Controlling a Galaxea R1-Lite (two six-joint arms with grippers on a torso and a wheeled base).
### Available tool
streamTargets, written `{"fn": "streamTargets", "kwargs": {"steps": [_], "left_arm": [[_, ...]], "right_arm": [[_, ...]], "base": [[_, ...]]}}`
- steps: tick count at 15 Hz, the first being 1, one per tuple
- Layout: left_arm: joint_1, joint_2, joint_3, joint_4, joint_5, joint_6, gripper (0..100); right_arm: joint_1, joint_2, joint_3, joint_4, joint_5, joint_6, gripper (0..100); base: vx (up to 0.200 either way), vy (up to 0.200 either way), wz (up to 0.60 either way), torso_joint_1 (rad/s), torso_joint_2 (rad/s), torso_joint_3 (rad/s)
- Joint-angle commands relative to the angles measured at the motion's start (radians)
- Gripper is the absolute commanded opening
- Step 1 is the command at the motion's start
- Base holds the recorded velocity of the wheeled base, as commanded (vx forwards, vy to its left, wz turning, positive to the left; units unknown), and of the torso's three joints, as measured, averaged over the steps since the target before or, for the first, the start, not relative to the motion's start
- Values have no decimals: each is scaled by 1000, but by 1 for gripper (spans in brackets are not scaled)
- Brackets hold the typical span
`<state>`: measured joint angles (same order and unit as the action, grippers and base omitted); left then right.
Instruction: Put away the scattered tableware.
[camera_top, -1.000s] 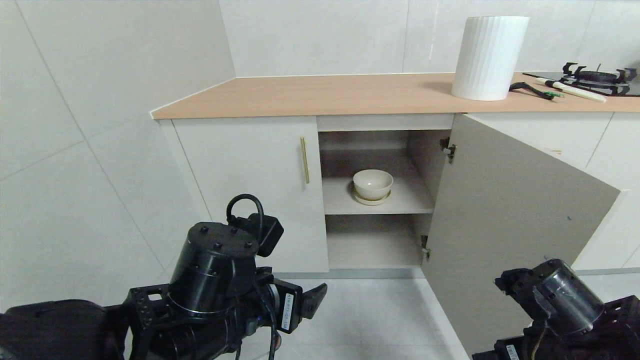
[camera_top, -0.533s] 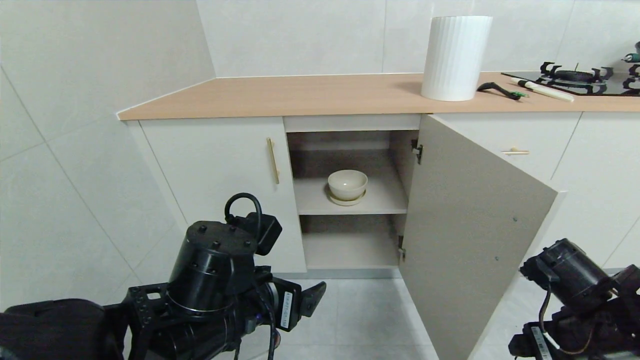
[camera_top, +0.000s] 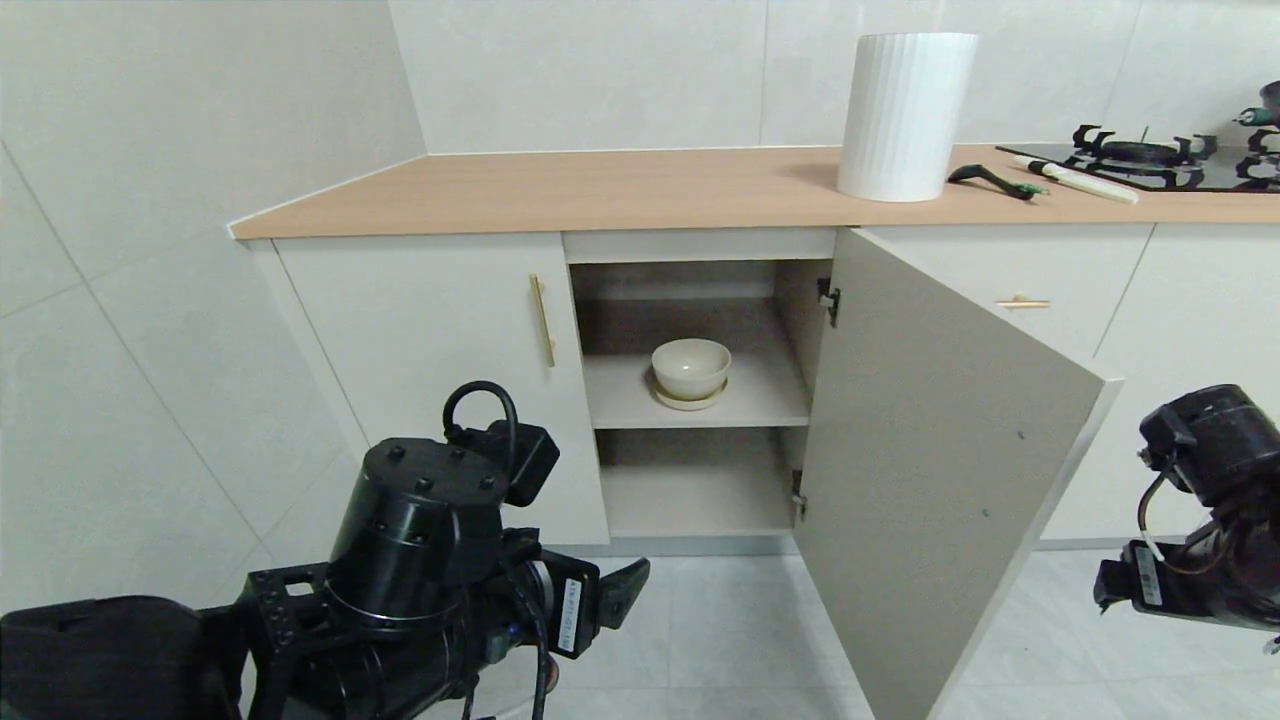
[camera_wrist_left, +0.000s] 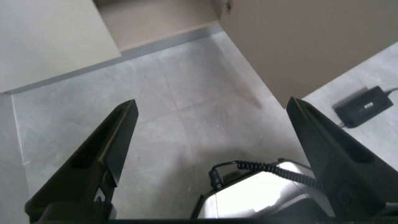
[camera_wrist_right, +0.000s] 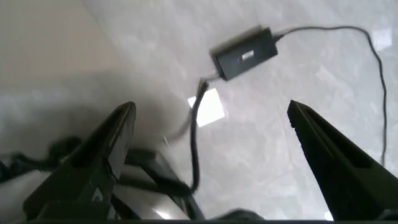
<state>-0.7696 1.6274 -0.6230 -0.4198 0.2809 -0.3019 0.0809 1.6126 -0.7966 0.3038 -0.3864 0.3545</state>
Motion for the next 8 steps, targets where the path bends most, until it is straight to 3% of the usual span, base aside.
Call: {"fn": "streamTargets", "kwargs": {"steps": [1, 8], "left_arm": [[0, -1, 0, -1, 0, 0, 100], [0, 0, 0, -1, 0, 0, 100]], "right_arm": [[-35, 4, -12, -68, 17, 6, 100], [-35, -33, -12, -204, 178, 90, 100]], "base": [[0, 0, 0, 0, 0, 0], [0, 0, 0, 0, 0, 0]]}}
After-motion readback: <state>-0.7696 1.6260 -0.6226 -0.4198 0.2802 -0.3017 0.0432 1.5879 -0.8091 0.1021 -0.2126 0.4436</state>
